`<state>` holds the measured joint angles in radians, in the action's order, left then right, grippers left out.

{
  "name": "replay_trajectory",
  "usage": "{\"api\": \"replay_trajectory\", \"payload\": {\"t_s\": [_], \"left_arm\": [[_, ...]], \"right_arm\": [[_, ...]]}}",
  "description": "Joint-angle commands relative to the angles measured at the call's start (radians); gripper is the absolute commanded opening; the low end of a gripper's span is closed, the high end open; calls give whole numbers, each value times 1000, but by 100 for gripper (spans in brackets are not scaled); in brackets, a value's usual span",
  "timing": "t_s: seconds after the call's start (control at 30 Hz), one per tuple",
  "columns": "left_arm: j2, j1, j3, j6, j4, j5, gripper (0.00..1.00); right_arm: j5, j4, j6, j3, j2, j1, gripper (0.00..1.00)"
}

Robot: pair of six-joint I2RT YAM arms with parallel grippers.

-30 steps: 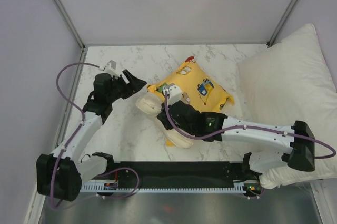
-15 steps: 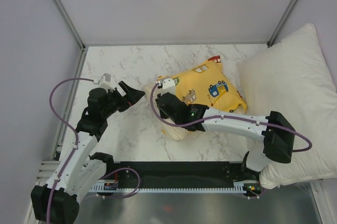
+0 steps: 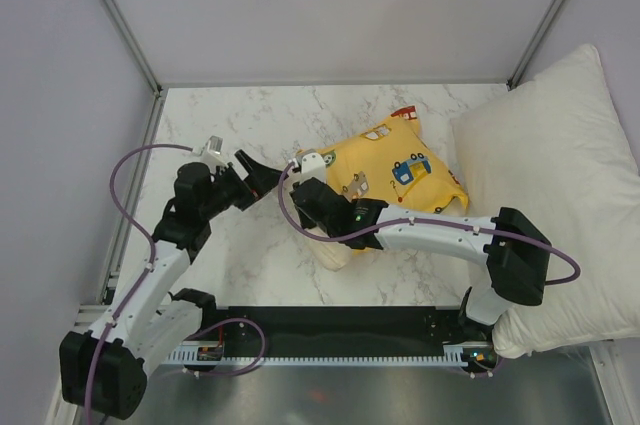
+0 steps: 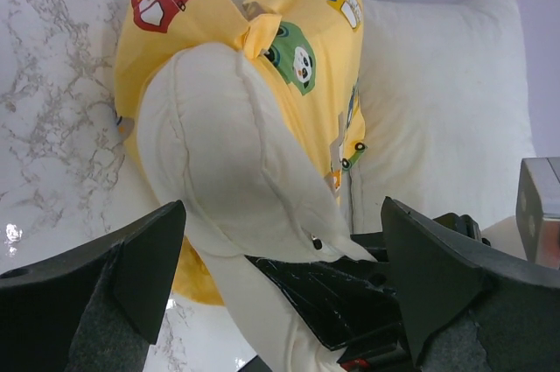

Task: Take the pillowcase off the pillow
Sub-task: Grab the pillow

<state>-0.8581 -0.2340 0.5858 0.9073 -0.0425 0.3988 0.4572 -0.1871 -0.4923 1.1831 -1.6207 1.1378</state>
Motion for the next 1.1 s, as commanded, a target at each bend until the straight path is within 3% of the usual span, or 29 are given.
{"api": "replay_trajectory", "payload": {"t_s": [0.0, 0.43, 0.7, 1.07], "left_arm": [[-19, -30, 5, 41, 64, 23, 100], [-128, -192, 20, -1, 58, -179, 100], [-130, -202, -21, -21, 49, -190, 100], [-180, -223, -20, -59, -7, -209, 100]], "right_arm": [[-17, 120, 4, 56, 1, 5, 0], [64, 170, 110, 99, -10, 105, 0], [198, 175, 162, 90, 42, 119, 2], [222, 211, 201, 85, 62, 120, 3]]}}
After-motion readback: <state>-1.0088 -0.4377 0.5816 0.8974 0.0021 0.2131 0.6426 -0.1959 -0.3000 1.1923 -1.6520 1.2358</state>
